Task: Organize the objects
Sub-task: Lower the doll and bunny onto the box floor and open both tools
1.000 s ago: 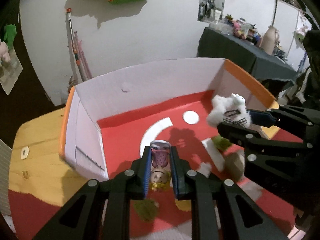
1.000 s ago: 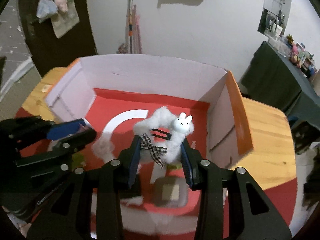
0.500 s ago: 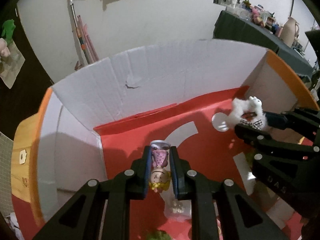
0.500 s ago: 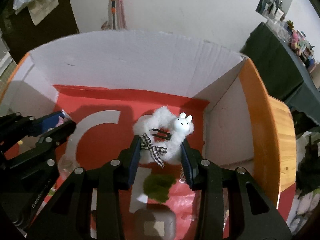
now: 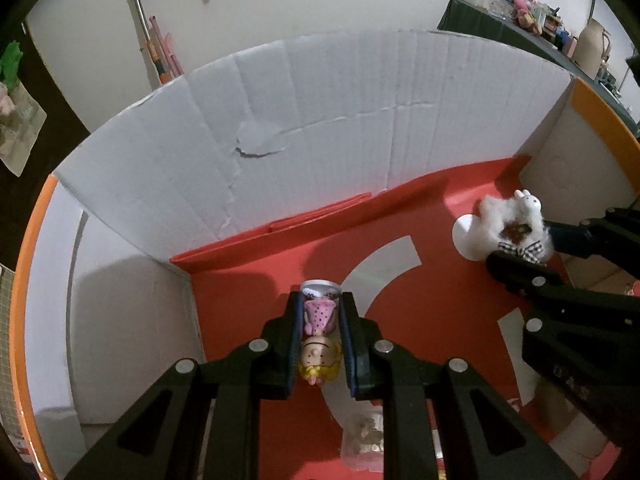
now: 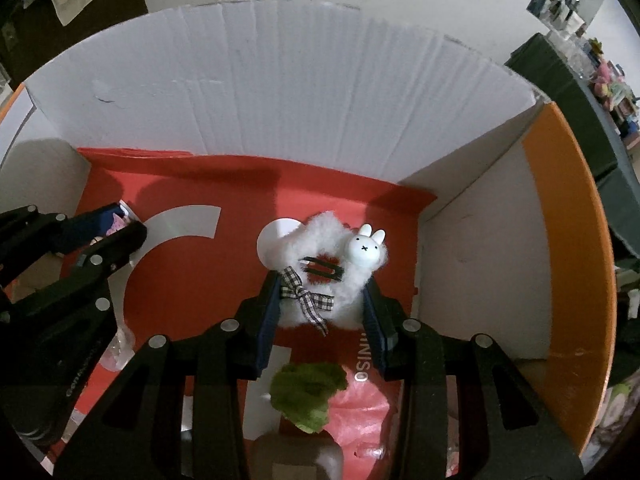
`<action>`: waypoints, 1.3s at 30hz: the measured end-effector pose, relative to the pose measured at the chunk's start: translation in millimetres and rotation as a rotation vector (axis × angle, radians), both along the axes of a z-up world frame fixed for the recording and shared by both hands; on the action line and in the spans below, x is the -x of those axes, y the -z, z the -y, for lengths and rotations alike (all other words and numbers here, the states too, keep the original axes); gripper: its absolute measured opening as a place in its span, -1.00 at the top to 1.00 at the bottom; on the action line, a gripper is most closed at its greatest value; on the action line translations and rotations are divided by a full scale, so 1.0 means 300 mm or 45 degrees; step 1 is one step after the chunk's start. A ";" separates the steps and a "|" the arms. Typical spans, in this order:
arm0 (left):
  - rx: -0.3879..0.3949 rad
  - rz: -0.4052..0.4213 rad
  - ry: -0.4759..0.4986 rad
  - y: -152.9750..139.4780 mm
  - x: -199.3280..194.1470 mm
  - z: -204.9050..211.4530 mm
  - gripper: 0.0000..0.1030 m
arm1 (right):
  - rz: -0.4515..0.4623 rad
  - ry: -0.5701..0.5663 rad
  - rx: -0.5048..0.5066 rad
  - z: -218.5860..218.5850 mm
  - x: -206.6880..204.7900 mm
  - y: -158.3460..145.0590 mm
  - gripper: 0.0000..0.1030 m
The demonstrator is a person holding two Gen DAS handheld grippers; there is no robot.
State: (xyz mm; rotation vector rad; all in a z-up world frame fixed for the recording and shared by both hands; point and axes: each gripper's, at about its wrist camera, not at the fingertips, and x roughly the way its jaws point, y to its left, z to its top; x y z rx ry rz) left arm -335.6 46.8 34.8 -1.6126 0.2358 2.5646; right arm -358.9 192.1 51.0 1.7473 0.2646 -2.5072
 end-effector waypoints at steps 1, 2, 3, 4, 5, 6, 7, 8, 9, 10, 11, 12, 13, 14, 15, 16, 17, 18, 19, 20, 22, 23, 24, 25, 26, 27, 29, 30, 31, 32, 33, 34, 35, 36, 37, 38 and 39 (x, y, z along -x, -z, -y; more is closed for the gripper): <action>-0.003 0.001 0.002 -0.001 -0.002 0.001 0.63 | 0.002 0.001 0.001 -0.003 0.000 0.002 0.26; -0.004 0.002 0.004 0.000 -0.004 -0.001 0.63 | 0.004 -0.002 0.001 -0.004 -0.001 0.004 0.25; -0.004 0.003 0.006 0.001 -0.006 -0.001 0.63 | 0.005 -0.007 -0.002 -0.005 -0.002 0.006 0.25; -0.006 0.003 0.007 0.001 -0.007 0.000 0.63 | 0.003 -0.009 -0.003 -0.006 -0.003 0.005 0.25; -0.005 0.004 0.010 0.001 -0.009 -0.002 0.63 | 0.003 -0.011 -0.003 -0.008 -0.005 0.005 0.25; -0.003 0.005 0.013 0.000 -0.010 -0.003 0.63 | 0.004 -0.012 -0.002 -0.009 -0.006 0.004 0.25; -0.002 0.005 0.016 0.001 -0.012 -0.005 0.63 | 0.004 -0.014 -0.002 -0.011 -0.007 0.004 0.25; -0.001 0.004 0.018 0.001 -0.013 -0.006 0.63 | 0.003 -0.017 -0.002 -0.013 -0.009 0.004 0.25; 0.000 0.001 0.020 0.000 -0.016 -0.007 0.63 | 0.000 -0.021 -0.006 -0.014 -0.012 0.003 0.25; 0.003 -0.002 0.024 -0.001 -0.019 -0.009 0.63 | -0.001 -0.023 -0.009 -0.014 -0.014 0.003 0.25; 0.008 -0.006 0.030 -0.001 -0.024 -0.013 0.63 | -0.002 -0.023 -0.010 -0.015 -0.015 0.003 0.25; 0.012 -0.010 0.036 0.002 -0.025 -0.020 0.63 | -0.002 -0.024 -0.011 -0.016 -0.017 0.002 0.25; 0.016 -0.014 0.040 0.001 -0.029 -0.022 0.63 | -0.002 -0.023 -0.011 -0.017 -0.018 0.002 0.25; 0.017 -0.014 0.042 0.002 -0.032 -0.022 0.63 | -0.002 -0.023 -0.012 -0.012 -0.019 0.002 0.25; 0.017 -0.014 0.041 0.001 -0.034 -0.024 0.63 | -0.003 -0.025 -0.013 -0.015 -0.018 0.001 0.25; 0.016 -0.014 0.040 0.003 -0.039 -0.024 0.63 | -0.004 -0.026 -0.014 -0.018 -0.018 0.001 0.25; 0.016 -0.013 0.040 0.003 -0.041 -0.027 0.63 | -0.005 -0.026 -0.018 -0.021 -0.019 0.000 0.25; 0.016 -0.013 0.040 0.002 -0.044 -0.029 0.63 | -0.007 -0.027 -0.020 -0.022 -0.021 0.000 0.25; 0.018 -0.012 0.041 0.001 -0.047 -0.032 0.63 | -0.008 -0.028 -0.021 -0.024 -0.022 -0.001 0.24; 0.020 -0.014 0.042 0.004 -0.052 -0.037 0.63 | -0.008 -0.028 -0.022 -0.025 -0.023 -0.002 0.24; 0.024 -0.017 0.045 0.000 -0.057 -0.044 0.63 | -0.010 -0.025 -0.023 -0.029 -0.025 -0.004 0.23; 0.025 -0.019 0.045 0.002 -0.062 -0.040 0.63 | -0.011 -0.024 -0.024 -0.030 -0.027 -0.005 0.23; 0.028 -0.021 0.047 0.007 -0.067 -0.051 0.63 | -0.011 -0.024 -0.025 -0.032 -0.028 -0.006 0.23; 0.029 -0.023 0.049 0.007 -0.069 -0.054 0.63 | -0.011 -0.024 -0.026 -0.034 -0.029 -0.007 0.22; 0.029 -0.024 0.051 0.006 -0.072 -0.056 0.63 | -0.012 -0.024 -0.027 -0.036 -0.030 -0.008 0.22; 0.028 -0.025 0.052 0.006 -0.077 -0.058 0.63 | -0.011 -0.023 -0.027 -0.039 -0.031 -0.009 0.21; 0.028 -0.026 0.053 0.004 -0.083 -0.057 0.63 | -0.011 -0.022 -0.029 -0.043 -0.034 -0.011 0.20; 0.028 -0.026 0.053 0.004 -0.086 -0.061 0.63 | -0.012 -0.021 -0.032 -0.045 -0.035 -0.012 0.19; 0.028 -0.026 0.053 0.004 -0.086 -0.061 0.63 | -0.014 -0.021 -0.035 -0.046 -0.037 -0.013 0.18; 0.029 -0.027 0.052 0.003 -0.088 -0.062 0.63 | -0.015 -0.022 -0.040 -0.047 -0.039 -0.014 0.18; 0.029 -0.027 0.052 0.004 -0.081 -0.057 0.63 | -0.017 -0.023 -0.045 -0.048 -0.041 -0.015 0.17; 0.030 -0.028 0.051 0.008 -0.087 -0.046 0.63 | -0.018 -0.024 -0.048 -0.049 -0.042 -0.016 0.17; 0.032 -0.030 0.051 0.007 -0.090 -0.048 0.62 | -0.019 -0.025 -0.052 -0.051 -0.044 -0.019 0.17; 0.033 -0.031 0.051 0.006 -0.094 -0.049 0.62 | -0.019 -0.025 -0.054 -0.052 -0.046 -0.020 0.17; 0.034 -0.032 0.049 0.005 -0.096 -0.050 0.62 | -0.018 -0.026 -0.055 -0.053 -0.048 -0.021 0.17; 0.035 -0.034 0.046 0.002 -0.100 -0.050 0.62 | -0.017 -0.026 -0.058 -0.069 -0.051 -0.035 0.17; 0.035 -0.036 0.046 0.000 -0.103 -0.051 0.62 | -0.018 -0.028 -0.062 -0.071 -0.053 -0.039 0.17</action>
